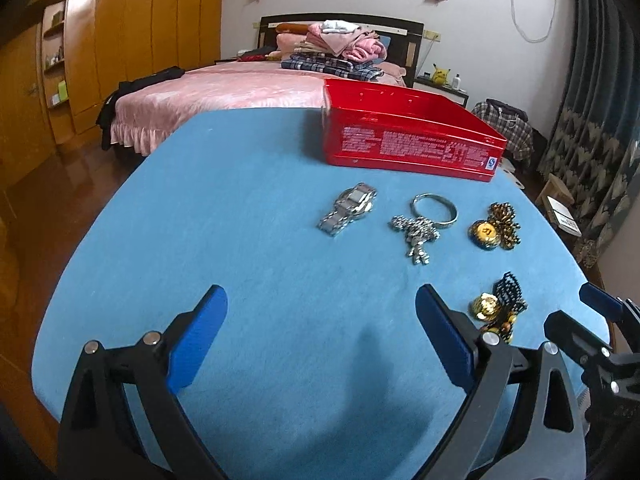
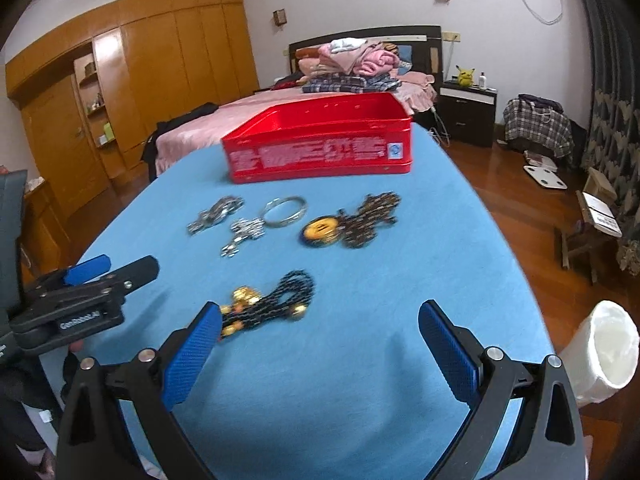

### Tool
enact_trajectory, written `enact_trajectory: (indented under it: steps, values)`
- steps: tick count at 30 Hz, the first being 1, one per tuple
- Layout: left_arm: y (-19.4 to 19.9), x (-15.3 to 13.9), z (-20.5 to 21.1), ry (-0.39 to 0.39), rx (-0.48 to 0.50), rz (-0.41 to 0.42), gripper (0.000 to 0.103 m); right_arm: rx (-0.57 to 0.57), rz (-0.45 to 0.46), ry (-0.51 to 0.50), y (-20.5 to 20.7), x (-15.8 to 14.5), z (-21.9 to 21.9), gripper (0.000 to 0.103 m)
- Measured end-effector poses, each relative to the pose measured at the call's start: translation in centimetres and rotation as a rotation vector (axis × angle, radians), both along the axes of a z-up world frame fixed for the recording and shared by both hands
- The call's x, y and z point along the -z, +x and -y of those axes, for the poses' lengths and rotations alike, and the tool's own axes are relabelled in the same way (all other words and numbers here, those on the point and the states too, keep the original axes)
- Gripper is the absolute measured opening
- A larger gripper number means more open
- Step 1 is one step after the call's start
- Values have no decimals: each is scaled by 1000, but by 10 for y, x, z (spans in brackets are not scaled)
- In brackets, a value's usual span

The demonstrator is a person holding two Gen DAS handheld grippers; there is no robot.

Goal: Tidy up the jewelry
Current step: 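Withdraw both open tools from the tin back over the remaining jewelry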

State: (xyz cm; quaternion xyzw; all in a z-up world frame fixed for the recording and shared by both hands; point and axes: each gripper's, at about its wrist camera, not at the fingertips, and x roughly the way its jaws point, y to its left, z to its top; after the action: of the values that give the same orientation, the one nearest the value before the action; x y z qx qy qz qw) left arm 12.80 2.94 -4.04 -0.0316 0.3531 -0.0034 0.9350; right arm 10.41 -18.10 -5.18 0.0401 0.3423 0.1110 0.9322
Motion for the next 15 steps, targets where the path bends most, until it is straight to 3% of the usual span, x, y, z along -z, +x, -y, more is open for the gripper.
enact_trajectory:
  steps: [15]
  values:
    - [-15, 10, -25, -17, -41, -21, 92, 20, -15, -30, 5, 9, -29, 97]
